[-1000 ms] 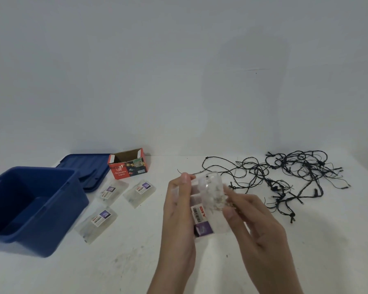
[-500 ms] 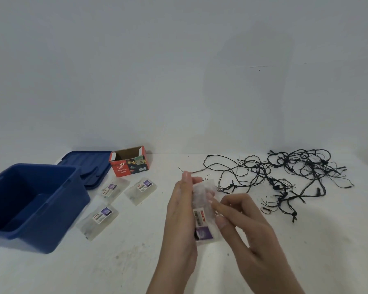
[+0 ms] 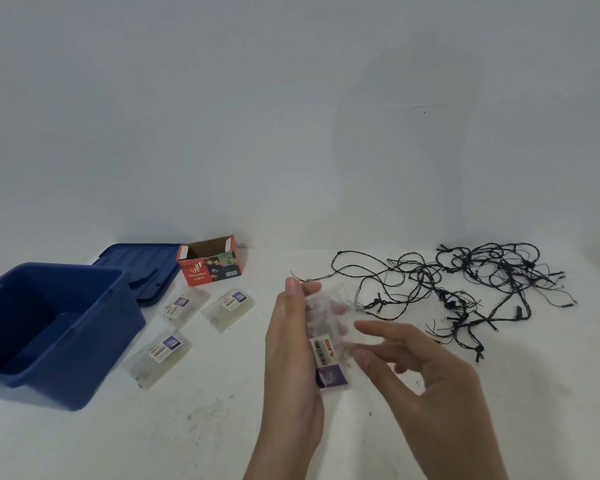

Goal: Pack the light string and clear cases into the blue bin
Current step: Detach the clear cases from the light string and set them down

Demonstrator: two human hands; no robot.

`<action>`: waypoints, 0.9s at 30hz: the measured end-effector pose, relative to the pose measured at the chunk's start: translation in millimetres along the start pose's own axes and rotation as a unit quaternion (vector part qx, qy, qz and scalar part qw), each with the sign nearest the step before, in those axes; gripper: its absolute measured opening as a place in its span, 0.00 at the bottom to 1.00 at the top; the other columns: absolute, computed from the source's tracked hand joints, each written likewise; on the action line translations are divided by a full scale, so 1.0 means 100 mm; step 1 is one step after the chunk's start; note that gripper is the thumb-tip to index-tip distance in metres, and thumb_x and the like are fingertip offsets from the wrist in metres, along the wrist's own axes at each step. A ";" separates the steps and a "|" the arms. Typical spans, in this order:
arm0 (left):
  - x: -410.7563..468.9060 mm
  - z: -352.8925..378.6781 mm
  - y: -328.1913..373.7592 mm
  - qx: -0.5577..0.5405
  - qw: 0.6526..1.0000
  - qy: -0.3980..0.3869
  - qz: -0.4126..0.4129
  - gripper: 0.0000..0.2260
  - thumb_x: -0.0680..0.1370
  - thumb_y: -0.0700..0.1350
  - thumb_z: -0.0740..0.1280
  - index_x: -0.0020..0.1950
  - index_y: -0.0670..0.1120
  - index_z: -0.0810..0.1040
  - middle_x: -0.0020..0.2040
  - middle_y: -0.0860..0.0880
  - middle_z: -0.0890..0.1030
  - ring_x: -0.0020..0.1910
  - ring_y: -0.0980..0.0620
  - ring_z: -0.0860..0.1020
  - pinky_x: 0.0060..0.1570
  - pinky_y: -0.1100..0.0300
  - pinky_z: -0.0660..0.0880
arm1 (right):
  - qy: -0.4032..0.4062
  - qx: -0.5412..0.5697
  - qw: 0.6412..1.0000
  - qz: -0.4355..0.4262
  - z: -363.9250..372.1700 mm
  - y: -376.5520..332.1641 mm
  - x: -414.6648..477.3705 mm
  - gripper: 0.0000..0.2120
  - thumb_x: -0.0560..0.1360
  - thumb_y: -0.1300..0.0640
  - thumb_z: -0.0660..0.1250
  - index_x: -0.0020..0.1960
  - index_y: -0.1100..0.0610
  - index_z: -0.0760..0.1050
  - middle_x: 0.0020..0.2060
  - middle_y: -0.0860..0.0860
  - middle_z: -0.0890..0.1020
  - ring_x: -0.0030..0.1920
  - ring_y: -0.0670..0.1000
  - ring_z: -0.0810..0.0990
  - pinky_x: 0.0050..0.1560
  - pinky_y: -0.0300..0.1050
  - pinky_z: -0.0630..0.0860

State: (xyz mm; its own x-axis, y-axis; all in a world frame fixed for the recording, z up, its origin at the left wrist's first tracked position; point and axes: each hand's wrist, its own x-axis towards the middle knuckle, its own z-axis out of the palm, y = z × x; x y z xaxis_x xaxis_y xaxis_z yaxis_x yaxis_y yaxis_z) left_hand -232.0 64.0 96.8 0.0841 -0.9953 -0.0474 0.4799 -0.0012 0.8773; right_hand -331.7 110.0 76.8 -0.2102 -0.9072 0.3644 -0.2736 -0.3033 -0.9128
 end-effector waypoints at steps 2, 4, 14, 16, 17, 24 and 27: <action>0.02 -0.01 0.01 -0.020 0.999 0.025 0.015 0.19 0.68 0.62 0.59 0.45 0.48 0.77 0.33 0.50 0.80 0.30 0.55 0.77 0.29 0.61 0.74 | -0.033 0.001 0.999 0.018 0.01 -0.04 -0.01 0.10 0.68 0.51 0.65 0.49 0.42 0.78 0.36 0.35 0.84 0.43 0.40 0.79 0.45 0.25 0.67; 0.03 -0.02 0.01 -0.030 0.998 0.044 0.028 0.19 0.68 0.62 0.59 0.43 0.49 0.77 0.33 0.50 0.80 0.30 0.55 0.78 0.30 0.61 0.75 | -0.062 0.029 0.996 0.056 0.00 -0.04 0.01 0.07 0.73 0.53 0.66 0.50 0.43 0.77 0.36 0.35 0.84 0.42 0.38 0.79 0.46 0.29 0.68; 0.04 -0.03 0.03 -0.107 0.990 0.066 -0.057 0.21 0.72 0.63 0.59 0.39 0.48 0.82 0.33 0.49 0.80 0.28 0.54 0.77 0.34 0.58 0.74 | 0.012 0.081 0.997 -0.015 -0.03 -0.07 0.02 0.09 0.67 0.53 0.69 0.45 0.42 0.82 0.40 0.46 0.85 0.37 0.47 0.79 0.41 0.42 0.75; 0.03 -0.03 0.04 -0.118 0.989 0.059 -0.066 0.23 0.73 0.63 0.59 0.32 0.49 0.83 0.30 0.50 0.80 0.26 0.55 0.77 0.32 0.60 0.74 | 0.048 -0.001 0.998 -0.049 -0.02 -0.05 0.02 0.10 0.67 0.45 0.67 0.48 0.39 0.81 0.42 0.45 0.81 0.38 0.46 0.76 0.40 0.34 0.72; 0.03 -0.03 0.03 -0.120 0.989 0.057 -0.066 0.22 0.72 0.63 0.59 0.33 0.49 0.83 0.30 0.50 0.80 0.26 0.55 0.77 0.31 0.61 0.75 | 0.053 -0.044 0.996 -0.054 -0.01 -0.03 0.02 0.13 0.67 0.42 0.64 0.51 0.38 0.79 0.44 0.43 0.78 0.40 0.45 0.75 0.41 0.31 0.71; -0.01 0.02 0.02 -0.127 0.985 0.033 -0.115 0.23 0.72 0.62 0.60 0.29 0.46 0.83 0.27 0.47 0.77 0.22 0.53 0.75 0.21 0.64 0.73 | -0.039 0.128 0.989 0.070 -0.04 0.03 0.08 0.14 0.67 0.49 0.67 0.52 0.37 0.77 0.45 0.48 0.84 0.42 0.48 0.81 0.39 0.38 0.77; 0.03 -0.04 0.01 -0.145 0.976 0.033 -0.157 0.23 0.72 0.62 0.61 0.34 0.45 0.84 0.28 0.47 0.78 0.23 0.54 0.76 0.24 0.63 0.75 | -0.105 0.120 0.986 0.043 -0.15 0.01 0.09 0.15 0.64 0.40 0.68 0.48 0.43 0.78 0.50 0.46 0.83 0.48 0.47 0.81 0.45 0.37 0.77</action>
State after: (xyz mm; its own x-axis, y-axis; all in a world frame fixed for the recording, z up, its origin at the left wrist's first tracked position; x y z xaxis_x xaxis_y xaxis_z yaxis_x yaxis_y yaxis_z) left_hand -227.6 61.4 95.5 -0.0554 -0.9415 -0.3325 0.7174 -0.2692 0.6425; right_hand -347.8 105.9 81.6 -0.0166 -0.9655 0.2599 -0.0288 -0.2593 -0.9654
